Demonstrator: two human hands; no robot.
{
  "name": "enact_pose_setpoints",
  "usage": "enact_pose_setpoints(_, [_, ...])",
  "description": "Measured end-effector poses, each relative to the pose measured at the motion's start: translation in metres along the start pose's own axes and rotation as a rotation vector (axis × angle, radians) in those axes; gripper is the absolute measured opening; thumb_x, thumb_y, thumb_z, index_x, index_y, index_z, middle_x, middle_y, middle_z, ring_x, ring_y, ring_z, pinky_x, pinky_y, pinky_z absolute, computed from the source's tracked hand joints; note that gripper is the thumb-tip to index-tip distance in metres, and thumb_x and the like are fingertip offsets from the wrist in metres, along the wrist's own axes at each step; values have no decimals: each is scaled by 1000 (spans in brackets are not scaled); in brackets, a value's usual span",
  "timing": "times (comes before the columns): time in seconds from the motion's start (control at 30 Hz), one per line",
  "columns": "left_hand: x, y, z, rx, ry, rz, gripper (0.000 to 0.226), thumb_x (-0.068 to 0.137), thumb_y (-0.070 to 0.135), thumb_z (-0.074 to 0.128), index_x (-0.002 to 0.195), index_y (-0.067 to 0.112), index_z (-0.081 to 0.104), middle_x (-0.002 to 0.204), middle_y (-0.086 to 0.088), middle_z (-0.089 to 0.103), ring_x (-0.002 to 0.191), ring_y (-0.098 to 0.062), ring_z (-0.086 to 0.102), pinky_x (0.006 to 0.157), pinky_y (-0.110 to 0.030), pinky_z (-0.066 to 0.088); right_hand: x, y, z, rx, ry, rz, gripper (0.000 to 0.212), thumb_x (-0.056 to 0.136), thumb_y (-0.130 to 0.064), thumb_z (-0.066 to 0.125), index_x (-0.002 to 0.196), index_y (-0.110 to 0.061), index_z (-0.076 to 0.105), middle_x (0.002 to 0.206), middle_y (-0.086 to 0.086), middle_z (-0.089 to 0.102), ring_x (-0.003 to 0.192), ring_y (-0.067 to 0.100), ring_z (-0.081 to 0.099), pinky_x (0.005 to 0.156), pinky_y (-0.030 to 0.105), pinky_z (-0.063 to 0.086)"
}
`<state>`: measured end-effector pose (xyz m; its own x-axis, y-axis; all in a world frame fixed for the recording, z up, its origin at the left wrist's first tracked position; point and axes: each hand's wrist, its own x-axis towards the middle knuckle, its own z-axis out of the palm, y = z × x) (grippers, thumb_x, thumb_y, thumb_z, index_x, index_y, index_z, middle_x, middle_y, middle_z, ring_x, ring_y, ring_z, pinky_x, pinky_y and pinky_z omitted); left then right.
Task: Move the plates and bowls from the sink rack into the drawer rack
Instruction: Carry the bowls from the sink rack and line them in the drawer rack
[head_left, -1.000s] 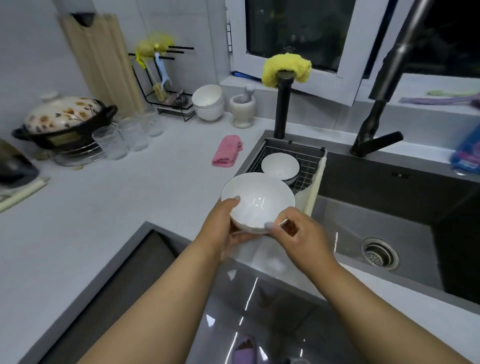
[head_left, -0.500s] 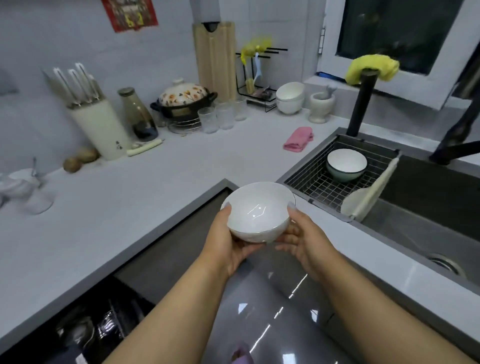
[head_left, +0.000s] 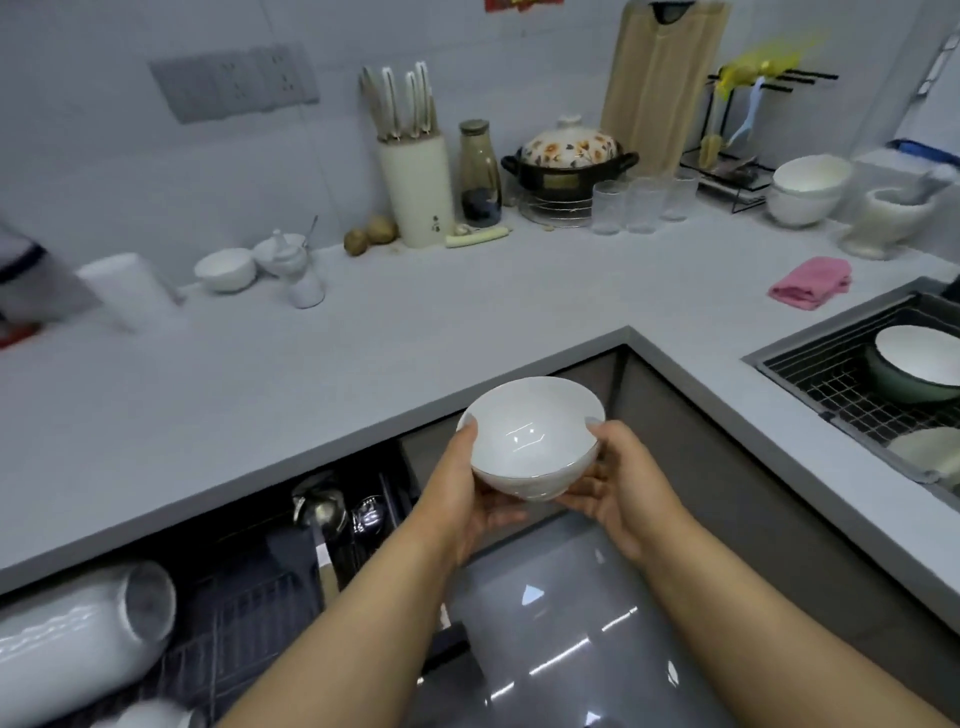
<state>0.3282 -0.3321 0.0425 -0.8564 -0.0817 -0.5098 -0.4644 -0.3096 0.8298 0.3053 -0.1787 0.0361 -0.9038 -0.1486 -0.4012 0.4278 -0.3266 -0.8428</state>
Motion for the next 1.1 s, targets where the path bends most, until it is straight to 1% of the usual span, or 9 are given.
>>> enact_pose_setpoints(0.13, [-15,-8,-79,85,152,29,55,95,61,30,113,19,61,85,-6,69,74,-21,64,83,-44,55,1,35,56,-124,-34,10,33,92,-31,48,116,-11,56,88,12,65,69,21,62,63,35,53])
enact_pose_setpoints(0.23, [-34,-16,-146,174,278,31,56,96,59,27,114,19,62,107,-4,66,103,-19,59,104,-42,38,1,69,98,-211,-65,44,38,91,-35,51,121,-12,53,107,16,64,78,23,64,61,32,53])
enact_pose_setpoints(0.37, [-56,-32,-241,367,467,5,58,99,54,23,136,17,46,139,-7,47,126,-22,43,102,-35,30,5,118,151,-329,-114,111,36,87,-37,56,117,-17,53,117,17,61,96,32,63,61,34,55])
enact_pose_setpoints(0.47, [-71,-51,-307,598,595,-3,53,99,51,27,124,15,56,131,-12,55,127,-30,45,108,-42,32,5,156,188,-420,-124,143,26,86,-37,59,106,-20,54,114,12,60,101,31,61,66,37,55])
enact_pose_setpoints(0.57, [-82,-78,-372,847,678,-92,62,90,63,23,109,18,60,112,-7,63,115,-32,52,99,-45,40,4,191,221,-546,-123,173,50,71,-50,63,105,-14,59,108,12,65,98,31,64,66,37,54])
enact_pose_setpoints(0.67, [-95,-103,-422,1028,736,-206,70,88,63,22,133,17,49,139,-7,49,131,-29,39,108,-46,31,9,227,243,-699,-138,186,66,54,-61,64,98,-11,62,97,13,69,88,30,67,73,46,58])
enact_pose_setpoints(0.73, [-108,-114,-442,1115,732,-232,62,94,55,27,143,18,35,152,-7,32,141,-26,22,115,-45,19,9,249,258,-774,-155,204,61,60,-56,66,100,-9,59,96,12,68,83,30,67,69,48,59])
enact_pose_setpoints(0.87, [-128,-135,-469,1275,657,-281,64,97,51,25,151,18,15,159,-5,10,147,-21,2,119,-44,2,5,285,283,-934,-170,240,50,78,-40,68,113,-8,50,96,3,60,78,20,63,48,29,53])
enact_pose_setpoints(1.1, [-135,-143,-480,1374,618,-124,65,95,51,25,151,18,15,159,1,14,146,-16,3,119,-40,-1,11,336,308,-1288,-265,284,72,74,-50,67,130,-12,42,120,10,58,98,27,60,79,35,54])
